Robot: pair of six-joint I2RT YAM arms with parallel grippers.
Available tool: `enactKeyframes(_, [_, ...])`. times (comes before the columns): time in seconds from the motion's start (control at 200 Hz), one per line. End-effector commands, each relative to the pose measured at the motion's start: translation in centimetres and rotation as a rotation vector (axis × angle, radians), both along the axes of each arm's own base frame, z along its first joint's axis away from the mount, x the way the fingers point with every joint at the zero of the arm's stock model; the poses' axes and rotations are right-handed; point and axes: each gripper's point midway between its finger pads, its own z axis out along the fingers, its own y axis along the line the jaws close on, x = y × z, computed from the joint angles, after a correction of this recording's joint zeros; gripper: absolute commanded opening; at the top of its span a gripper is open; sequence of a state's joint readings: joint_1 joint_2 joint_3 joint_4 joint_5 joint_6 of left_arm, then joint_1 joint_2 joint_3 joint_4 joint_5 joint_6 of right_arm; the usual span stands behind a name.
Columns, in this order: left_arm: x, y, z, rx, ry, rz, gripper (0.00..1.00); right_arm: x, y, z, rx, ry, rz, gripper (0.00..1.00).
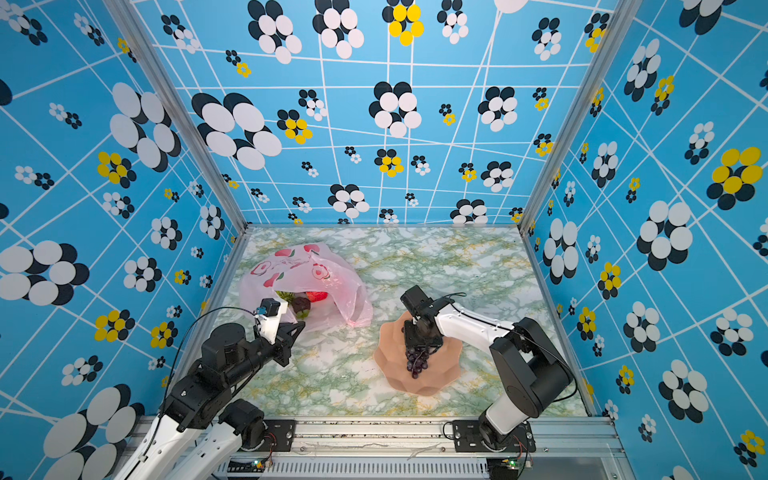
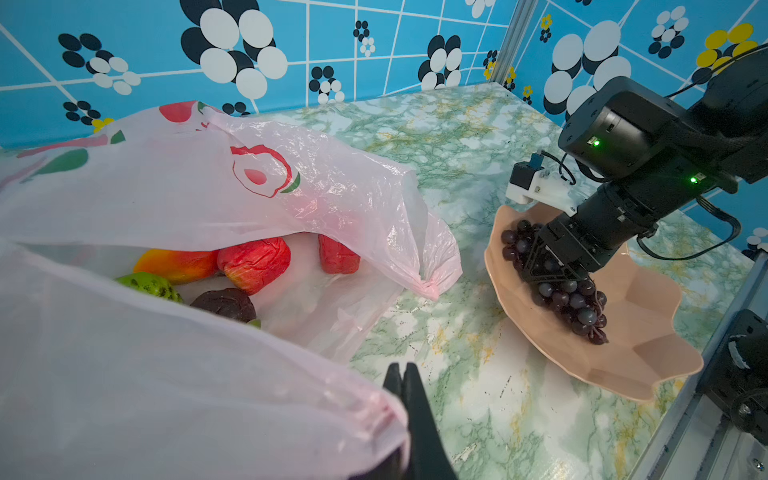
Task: Place the fruits into the plastic bag
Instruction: 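Lower the right gripper onto the grape bunch stem and close it, then lift the grape bunch and carry it toward the bag's opening with the right gripper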
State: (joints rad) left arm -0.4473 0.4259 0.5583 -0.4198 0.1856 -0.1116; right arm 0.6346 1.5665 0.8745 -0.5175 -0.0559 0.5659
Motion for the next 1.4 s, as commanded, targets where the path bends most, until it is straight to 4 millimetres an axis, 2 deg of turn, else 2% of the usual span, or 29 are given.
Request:
enactKeyframes(0.0, [-0.2,0.0,0.4,0.006,-0.025,-0.005,0.0,1.1,1.9,2.0,0.148,-0.096,-0.035,0.41])
enactKeyframes(0.075, [-0.2,0.0,0.5,0.005,-0.026,-0.007,0.0,1.5,1.9,3.3,0.185,-0.162,-0.044,0.38])
enactKeyframes(0.335, [-0.2,0.0,0.5,0.003,-0.026,-0.008,0.0,2.0,0.1,8.7,0.25,-0.425,-0.05,0.37])
enactKeyframes(0.65, [-0.3,-0.1,0.5,0.002,-0.026,-0.009,0.0,0.8,-2.0,14.3,0.322,-0.65,-0.046,0.36])
enactKeyframes(0.825, [-0.3,-0.1,0.5,0.001,-0.027,-0.012,0.0,0.1,-2.0,17.7,0.37,-0.709,-0.006,0.35])
enactKeyframes(1.02, [-0.4,-0.1,0.7,-0.002,-0.034,-0.011,0.0,0.1,1.3,21.5,0.524,-0.686,0.067,0.35])
enactKeyframes(1.2, [-0.5,0.0,1.2,-0.012,-0.055,-0.011,0.0,1.0,6.6,24.4,0.721,-0.599,0.173,0.35])
enactKeyframes(1.29, [-0.7,0.1,1.4,-0.02,-0.069,-0.009,0.0,1.6,9.4,24.8,0.798,-0.53,0.227,0.35])
enactKeyframes(1.395, [-0.8,0.1,1.7,-0.027,-0.083,-0.011,0.0,2.1,12.7,24.2,0.858,-0.427,0.296,0.35])
